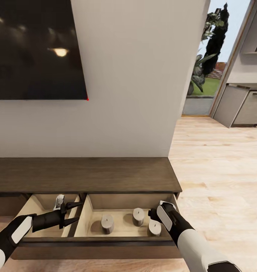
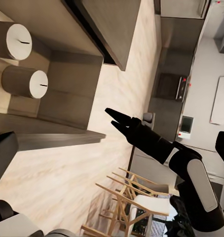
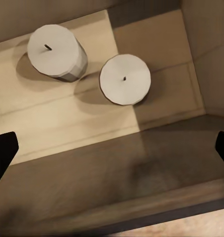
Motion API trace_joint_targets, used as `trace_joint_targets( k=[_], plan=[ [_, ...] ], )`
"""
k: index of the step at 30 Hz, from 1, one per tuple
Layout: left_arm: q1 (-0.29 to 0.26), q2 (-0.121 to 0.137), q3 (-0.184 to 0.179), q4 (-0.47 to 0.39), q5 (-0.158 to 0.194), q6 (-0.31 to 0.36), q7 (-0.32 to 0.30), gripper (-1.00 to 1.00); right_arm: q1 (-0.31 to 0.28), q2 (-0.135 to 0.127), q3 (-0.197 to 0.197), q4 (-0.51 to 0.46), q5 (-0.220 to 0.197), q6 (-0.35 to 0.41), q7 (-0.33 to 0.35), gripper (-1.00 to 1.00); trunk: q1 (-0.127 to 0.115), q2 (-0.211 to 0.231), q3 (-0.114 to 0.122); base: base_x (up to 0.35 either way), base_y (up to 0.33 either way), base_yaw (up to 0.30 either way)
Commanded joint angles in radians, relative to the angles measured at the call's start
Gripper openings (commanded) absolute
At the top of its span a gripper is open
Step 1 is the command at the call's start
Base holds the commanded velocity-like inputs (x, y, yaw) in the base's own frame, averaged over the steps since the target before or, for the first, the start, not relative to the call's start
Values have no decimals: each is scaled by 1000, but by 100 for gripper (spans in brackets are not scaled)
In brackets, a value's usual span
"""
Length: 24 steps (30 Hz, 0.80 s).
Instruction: Place each of the two pumpkins and all three candles from the living room inside a cabinet in the living room (use any cabinet), then make sure every cabinet is closed, and position the cauldron so it is next to a table in the living room.
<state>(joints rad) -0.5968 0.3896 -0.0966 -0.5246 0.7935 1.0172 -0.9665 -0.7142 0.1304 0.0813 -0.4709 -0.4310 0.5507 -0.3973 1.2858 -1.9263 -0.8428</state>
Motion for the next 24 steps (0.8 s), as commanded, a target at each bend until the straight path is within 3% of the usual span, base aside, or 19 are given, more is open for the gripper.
trace_joint_targets(
  k=[1, 8, 24],
  plan=[
    [0, 0, 0, 0, 0, 0, 0, 100, 0, 0, 0, 0, 0, 0, 0, 100, -4, 7, 3, 0, 0, 0],
    [0, 0, 0, 0, 0, 0, 0, 100, 0, 0, 0, 0, 0, 0, 0, 100, -31, 56, 25, -80, 0, 0],
    [0, -2, 0, 0, 0, 0, 0, 100, 1, 1, 1, 0, -1, 0, 0, 100, -88, 161, 72, -320, 0, 0]
  ],
)
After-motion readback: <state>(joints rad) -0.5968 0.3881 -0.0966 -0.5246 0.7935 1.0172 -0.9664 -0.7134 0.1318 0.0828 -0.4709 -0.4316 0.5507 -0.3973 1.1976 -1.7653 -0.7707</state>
